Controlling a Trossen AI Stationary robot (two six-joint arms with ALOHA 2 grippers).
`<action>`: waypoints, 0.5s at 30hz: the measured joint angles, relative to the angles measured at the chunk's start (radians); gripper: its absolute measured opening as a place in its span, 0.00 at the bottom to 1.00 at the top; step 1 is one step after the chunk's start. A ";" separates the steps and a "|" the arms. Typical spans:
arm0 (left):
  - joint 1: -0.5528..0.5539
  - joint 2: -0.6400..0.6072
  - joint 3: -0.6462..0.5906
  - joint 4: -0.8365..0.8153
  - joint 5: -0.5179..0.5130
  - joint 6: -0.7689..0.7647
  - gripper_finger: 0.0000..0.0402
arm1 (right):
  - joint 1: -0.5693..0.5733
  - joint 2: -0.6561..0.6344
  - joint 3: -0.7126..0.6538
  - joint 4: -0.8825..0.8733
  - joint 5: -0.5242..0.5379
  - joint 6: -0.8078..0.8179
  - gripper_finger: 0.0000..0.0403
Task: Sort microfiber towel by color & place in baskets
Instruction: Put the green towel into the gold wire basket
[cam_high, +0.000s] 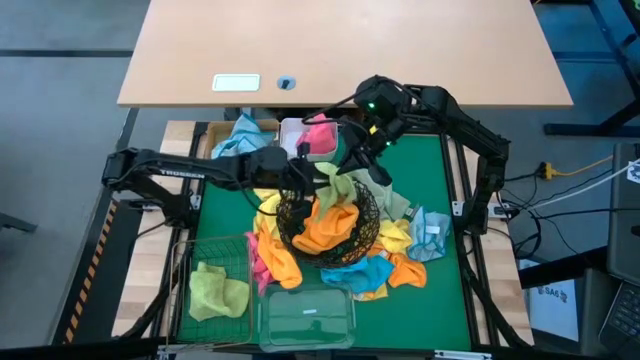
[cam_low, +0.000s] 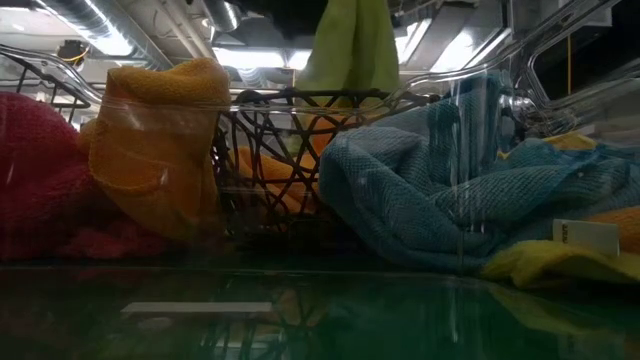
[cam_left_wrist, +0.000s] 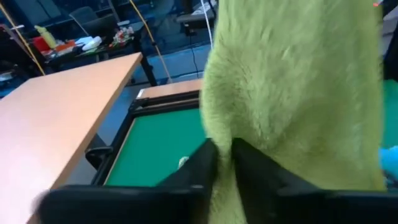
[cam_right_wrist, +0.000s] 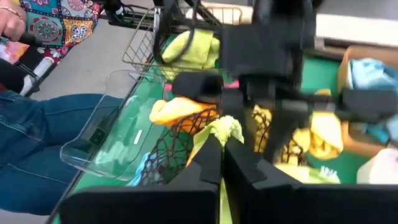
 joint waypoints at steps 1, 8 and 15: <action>-0.005 -0.012 0.000 -0.002 -0.001 -0.008 0.05 | 0.000 0.000 0.000 -0.006 0.001 0.016 0.02; -0.045 -0.135 0.000 -0.004 -0.004 -0.132 0.01 | 0.000 0.000 0.000 -0.031 -0.004 0.039 0.13; -0.108 -0.285 0.000 -0.011 -0.026 -0.215 0.00 | -0.003 0.000 0.000 -0.031 0.146 0.039 0.34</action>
